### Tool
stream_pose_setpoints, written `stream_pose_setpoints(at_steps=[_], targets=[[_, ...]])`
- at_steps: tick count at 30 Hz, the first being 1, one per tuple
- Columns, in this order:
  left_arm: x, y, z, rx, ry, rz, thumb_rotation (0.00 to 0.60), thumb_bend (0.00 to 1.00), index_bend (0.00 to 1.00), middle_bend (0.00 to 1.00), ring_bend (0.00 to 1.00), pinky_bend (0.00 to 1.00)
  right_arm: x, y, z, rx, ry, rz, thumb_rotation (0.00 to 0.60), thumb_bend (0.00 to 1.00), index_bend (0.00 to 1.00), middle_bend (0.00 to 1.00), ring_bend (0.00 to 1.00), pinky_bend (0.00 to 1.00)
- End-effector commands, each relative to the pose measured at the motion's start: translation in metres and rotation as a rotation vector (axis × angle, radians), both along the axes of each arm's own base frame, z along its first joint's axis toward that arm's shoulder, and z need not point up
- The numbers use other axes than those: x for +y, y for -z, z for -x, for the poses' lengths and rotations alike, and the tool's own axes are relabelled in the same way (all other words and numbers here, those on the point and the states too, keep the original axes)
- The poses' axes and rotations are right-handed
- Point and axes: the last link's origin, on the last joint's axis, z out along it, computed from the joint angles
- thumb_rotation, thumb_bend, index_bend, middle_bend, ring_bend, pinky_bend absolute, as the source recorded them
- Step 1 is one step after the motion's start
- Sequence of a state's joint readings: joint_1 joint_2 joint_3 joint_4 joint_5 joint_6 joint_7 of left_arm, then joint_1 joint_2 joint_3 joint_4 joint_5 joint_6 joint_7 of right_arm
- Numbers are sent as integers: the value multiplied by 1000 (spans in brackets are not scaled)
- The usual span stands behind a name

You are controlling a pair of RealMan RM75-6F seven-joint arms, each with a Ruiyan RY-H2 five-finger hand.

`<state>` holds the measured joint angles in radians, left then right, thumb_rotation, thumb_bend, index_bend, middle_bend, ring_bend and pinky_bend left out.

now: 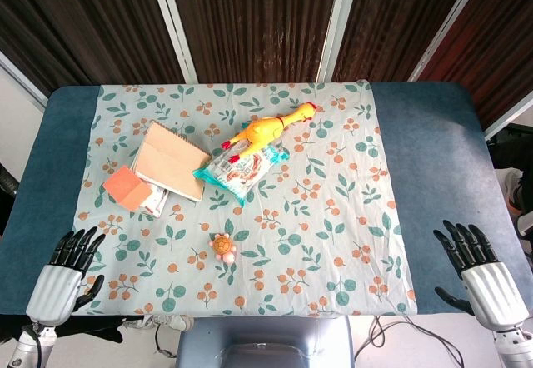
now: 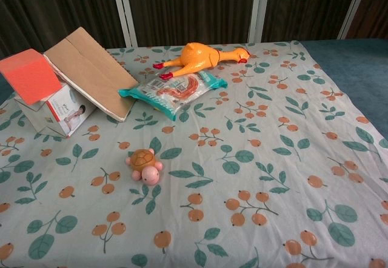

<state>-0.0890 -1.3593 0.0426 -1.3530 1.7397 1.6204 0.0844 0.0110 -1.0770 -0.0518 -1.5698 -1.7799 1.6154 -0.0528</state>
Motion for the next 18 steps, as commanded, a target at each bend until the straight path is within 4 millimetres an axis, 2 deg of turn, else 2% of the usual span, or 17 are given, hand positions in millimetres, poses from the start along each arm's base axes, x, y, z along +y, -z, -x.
stream_pose_setpoints(at_steps=[1,6,8,12,14,16,18], targets=[[0,1,0,2,-1,4,600,373,0,0,0,83,1,0,0,-2,-1,-1,600,119,0,0,0,0],[3,7,-3,6,13,20,600,377,0,0,0,84,2,-1,-1,-9,-1,-2,600,118,0,0,0,0],[7,15,-7,9,41,47,600,381,0,0,0,96,1,-1,-1,-9,-4,-5,600,118,0,0,0,0],[10,22,-10,11,58,71,600,384,0,5,75,226,1,-1,-1,-12,-4,-8,600,118,0,0,0,0],[21,35,-22,7,116,91,600,385,0,49,198,383,1,0,-2,-15,-6,-14,600,118,0,0,0,0],[46,57,-43,83,219,52,600,386,2,115,370,523,-2,2,-2,-17,-3,-26,600,118,0,0,0,0],[52,71,-50,86,243,84,600,387,13,117,530,632,-3,4,-2,-16,-3,-32,600,118,0,0,0,0]])
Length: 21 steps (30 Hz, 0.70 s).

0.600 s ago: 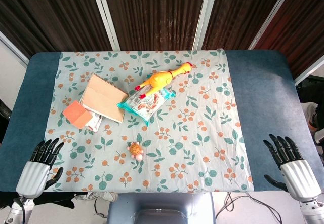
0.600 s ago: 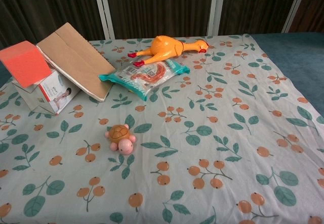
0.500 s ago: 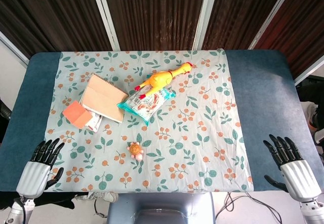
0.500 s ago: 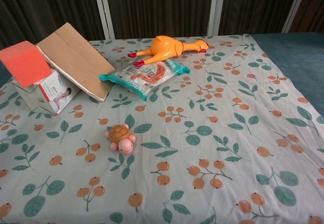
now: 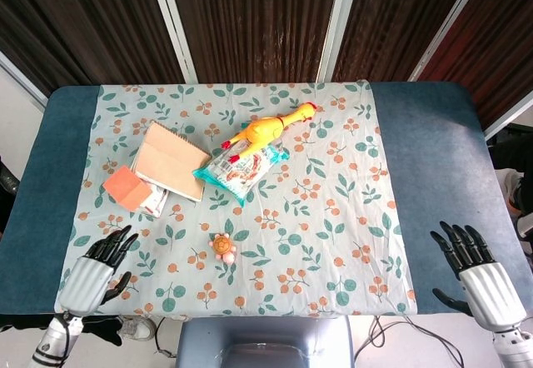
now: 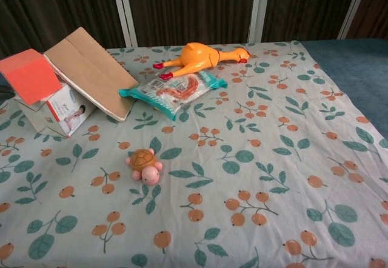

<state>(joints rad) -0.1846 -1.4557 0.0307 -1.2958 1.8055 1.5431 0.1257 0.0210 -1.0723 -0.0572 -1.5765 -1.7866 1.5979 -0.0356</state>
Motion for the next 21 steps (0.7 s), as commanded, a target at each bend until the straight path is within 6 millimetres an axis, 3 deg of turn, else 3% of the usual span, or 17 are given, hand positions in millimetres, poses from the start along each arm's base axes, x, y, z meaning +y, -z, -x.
stream_pose_setpoints(at_steps=[1,7,14,21], targets=[[26,39,-29,58,117,34,600,387,19,102,613,698,-1,2,0,1,0,-9,600,118,0,0,0,0],[41,79,-57,120,186,150,600,390,64,80,803,887,-2,5,-1,5,4,-25,600,118,0,0,0,0],[56,114,-77,180,191,232,600,396,78,45,866,950,-3,3,0,-2,8,-30,600,118,0,0,0,0],[68,133,-88,224,204,242,600,418,127,68,872,956,-1,-2,1,-11,5,-33,600,118,0,0,0,0]])
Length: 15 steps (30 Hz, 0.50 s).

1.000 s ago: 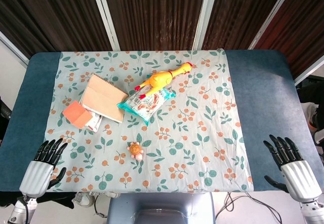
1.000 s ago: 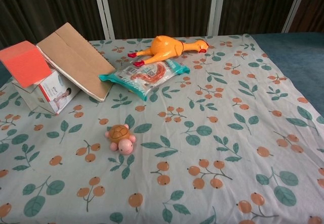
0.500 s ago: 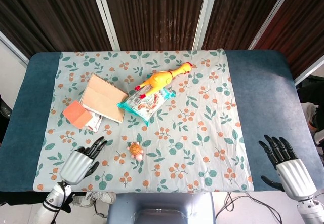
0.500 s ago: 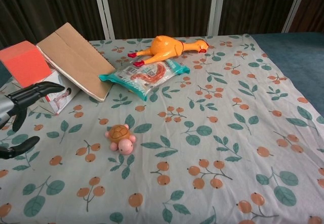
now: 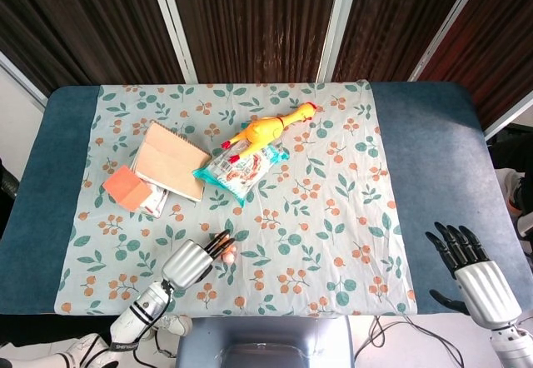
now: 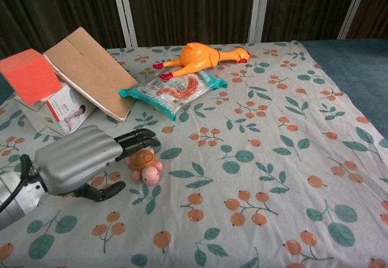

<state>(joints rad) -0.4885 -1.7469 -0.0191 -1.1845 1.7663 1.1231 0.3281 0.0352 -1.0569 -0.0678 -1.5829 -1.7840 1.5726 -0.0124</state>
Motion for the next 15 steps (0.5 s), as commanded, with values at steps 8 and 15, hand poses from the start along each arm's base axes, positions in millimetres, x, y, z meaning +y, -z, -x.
stream_pose_setpoints(at_steps=[8,15], targets=[[11,10,7,60,-20,-17,600,422,307,220,884,968,3,-8,1,-18,-2,19,600,118,0,0,0,0],[15,14,-2,-5,27,-12,600,457,613,564,885,968,3,-9,1,-19,0,24,600,118,0,0,0,0]])
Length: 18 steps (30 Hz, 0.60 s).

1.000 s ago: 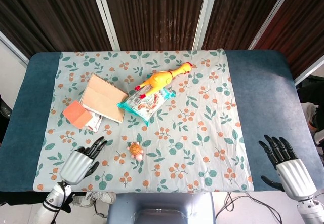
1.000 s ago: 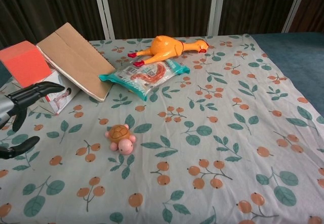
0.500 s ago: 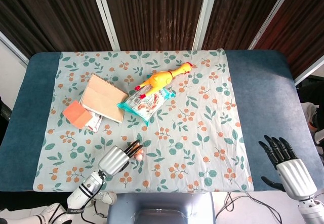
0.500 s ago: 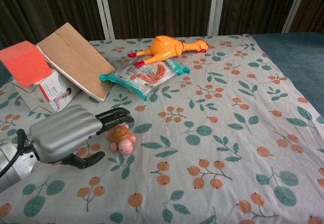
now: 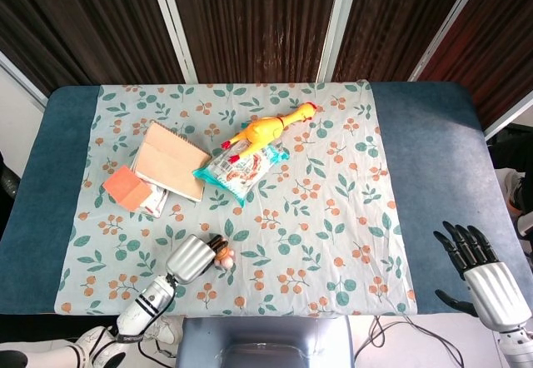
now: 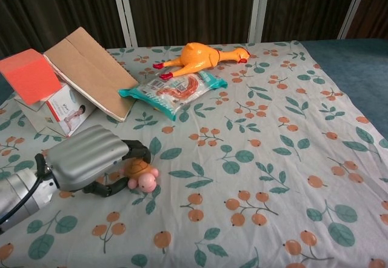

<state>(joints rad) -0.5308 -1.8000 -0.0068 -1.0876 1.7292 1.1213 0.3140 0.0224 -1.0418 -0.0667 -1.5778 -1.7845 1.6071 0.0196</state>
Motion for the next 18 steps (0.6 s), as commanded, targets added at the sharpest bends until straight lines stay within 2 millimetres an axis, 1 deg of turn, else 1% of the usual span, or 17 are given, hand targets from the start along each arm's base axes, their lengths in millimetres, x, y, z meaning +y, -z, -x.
stream_pose_setpoints(at_steps=[1,3,4,9,14,16,17,18], targets=[[4,2,-6,-47,30,-7,600,460,664,619,885,968,0,0,0,-1,-1,0,600,118,0,0,0,0],[7,2,-6,-76,36,-27,600,465,774,734,889,968,0,-1,0,-1,-1,1,600,118,0,0,0,0],[9,2,-6,-88,40,-35,600,465,809,770,893,969,0,-1,0,-2,0,2,600,118,0,0,0,0],[12,4,-2,-109,47,-62,600,463,856,835,908,980,0,-1,1,-1,3,1,600,118,0,0,0,0],[15,6,1,-107,46,-92,600,463,863,844,908,980,0,-1,1,-1,2,2,600,118,0,0,0,0],[16,7,1,-111,51,-100,600,461,852,830,908,979,0,-2,1,-1,2,3,600,118,0,0,0,0],[16,7,2,-104,55,-95,600,461,830,809,906,977,0,-2,1,-2,2,4,600,118,0,0,0,0],[17,8,5,-87,54,-88,600,458,756,744,899,971,0,-2,1,-2,2,5,600,118,0,0,0,0]])
